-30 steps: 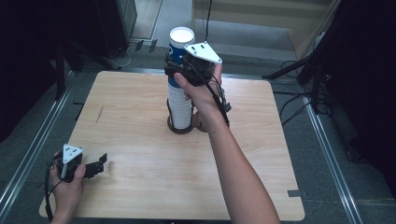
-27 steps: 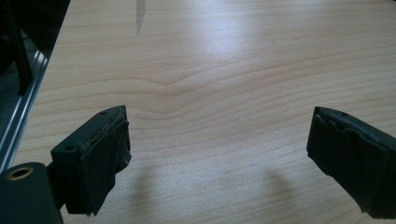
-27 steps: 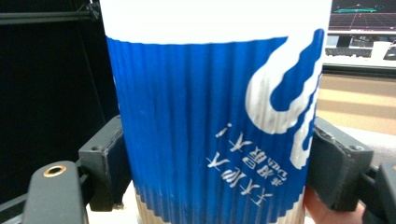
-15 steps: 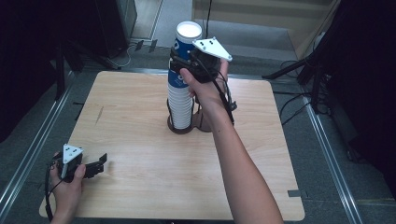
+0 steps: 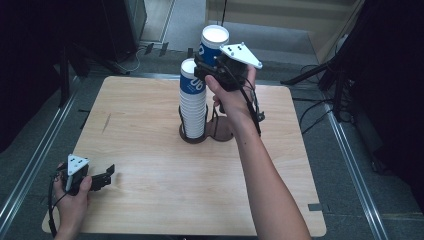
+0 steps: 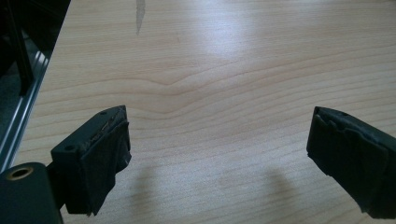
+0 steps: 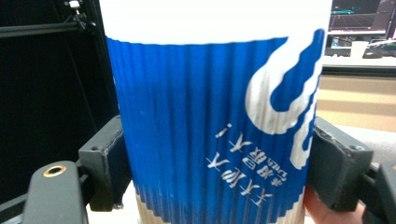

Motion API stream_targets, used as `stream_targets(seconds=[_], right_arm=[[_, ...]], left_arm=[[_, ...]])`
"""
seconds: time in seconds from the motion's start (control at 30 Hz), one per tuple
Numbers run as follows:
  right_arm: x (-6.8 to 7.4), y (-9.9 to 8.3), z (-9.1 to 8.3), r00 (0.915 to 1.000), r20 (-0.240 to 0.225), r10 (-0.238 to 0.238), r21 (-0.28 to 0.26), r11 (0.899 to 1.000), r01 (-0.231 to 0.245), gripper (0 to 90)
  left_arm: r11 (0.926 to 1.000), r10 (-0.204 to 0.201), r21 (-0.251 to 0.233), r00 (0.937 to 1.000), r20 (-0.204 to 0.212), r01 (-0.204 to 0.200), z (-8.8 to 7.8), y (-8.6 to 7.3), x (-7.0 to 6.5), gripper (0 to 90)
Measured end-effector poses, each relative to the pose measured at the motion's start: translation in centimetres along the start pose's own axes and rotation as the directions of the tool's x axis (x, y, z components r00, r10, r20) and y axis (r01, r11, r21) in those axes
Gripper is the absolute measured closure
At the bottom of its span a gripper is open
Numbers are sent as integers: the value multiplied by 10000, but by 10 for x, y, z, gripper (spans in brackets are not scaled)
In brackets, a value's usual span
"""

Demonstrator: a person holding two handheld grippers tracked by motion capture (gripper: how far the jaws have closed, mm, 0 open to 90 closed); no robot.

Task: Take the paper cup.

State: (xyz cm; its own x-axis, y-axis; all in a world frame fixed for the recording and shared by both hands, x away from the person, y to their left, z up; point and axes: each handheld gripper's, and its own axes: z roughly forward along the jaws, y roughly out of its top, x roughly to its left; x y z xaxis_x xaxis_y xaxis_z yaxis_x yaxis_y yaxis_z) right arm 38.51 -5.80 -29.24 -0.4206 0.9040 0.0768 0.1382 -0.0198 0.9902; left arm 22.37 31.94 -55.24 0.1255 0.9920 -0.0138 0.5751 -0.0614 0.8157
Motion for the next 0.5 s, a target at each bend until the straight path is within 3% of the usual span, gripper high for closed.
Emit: stream_targets(seconds=[0.5], right_arm=[[-24, -12, -15, 9993, 383, -42, 141, 9999, 36, 192]], left_arm=[[10000, -16, -15, 10000, 6, 16, 0, 0, 0, 69]])
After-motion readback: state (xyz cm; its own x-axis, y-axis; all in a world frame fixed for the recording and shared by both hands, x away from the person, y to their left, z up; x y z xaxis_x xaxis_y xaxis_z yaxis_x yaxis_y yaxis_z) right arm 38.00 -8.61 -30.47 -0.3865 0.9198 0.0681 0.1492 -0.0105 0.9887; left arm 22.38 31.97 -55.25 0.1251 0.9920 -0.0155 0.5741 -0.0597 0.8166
